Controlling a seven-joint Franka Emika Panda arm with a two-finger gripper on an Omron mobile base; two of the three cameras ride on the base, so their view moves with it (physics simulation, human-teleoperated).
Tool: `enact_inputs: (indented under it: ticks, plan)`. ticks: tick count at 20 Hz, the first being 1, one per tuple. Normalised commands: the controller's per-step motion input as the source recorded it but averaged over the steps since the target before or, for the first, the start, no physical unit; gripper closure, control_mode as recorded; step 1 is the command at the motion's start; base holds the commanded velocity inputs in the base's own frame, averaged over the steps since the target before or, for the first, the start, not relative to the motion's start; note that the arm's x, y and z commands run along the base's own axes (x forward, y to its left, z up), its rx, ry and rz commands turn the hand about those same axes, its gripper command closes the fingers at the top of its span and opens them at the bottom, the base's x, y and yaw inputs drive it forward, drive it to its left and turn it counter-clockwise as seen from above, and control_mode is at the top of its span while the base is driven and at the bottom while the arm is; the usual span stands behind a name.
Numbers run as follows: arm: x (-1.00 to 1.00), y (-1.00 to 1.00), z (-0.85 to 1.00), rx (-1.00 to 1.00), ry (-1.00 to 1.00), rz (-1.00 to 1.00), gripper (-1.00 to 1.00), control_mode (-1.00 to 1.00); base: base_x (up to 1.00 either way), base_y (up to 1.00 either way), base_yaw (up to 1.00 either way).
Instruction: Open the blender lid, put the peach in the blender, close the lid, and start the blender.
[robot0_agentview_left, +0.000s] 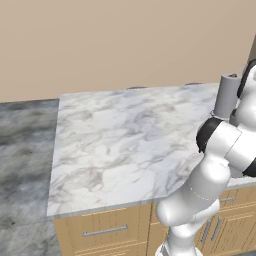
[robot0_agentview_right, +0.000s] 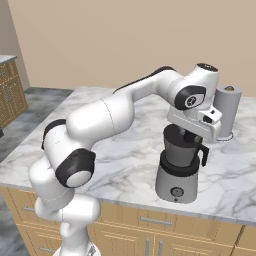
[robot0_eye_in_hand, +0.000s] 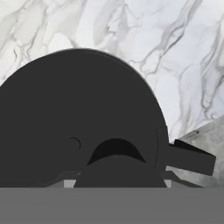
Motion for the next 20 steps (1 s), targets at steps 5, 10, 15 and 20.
enact_inputs:
  ticks: [5, 10, 15, 20]
  plan:
    - [0.12, 0.0, -0.14, 0.0, 0.01, 0.01, 1.0, -1.0, 0.0, 0.0, 0.0]
    - [0.03, 0.0, -0.18, 0.0, 0.01, 0.0, -1.0, -1.0, 0.0, 0.0, 0.0]
    - [0.0, 0.0, -0.13, 0.0, 0.01, 0.0, -1.0, -1.0, 0.0, 0.0, 0.0]
    - [0.0, 0.0, -0.02, 0.0, 0.0, 0.0, -1.0, -1.0, 0.0, 0.0, 0.0]
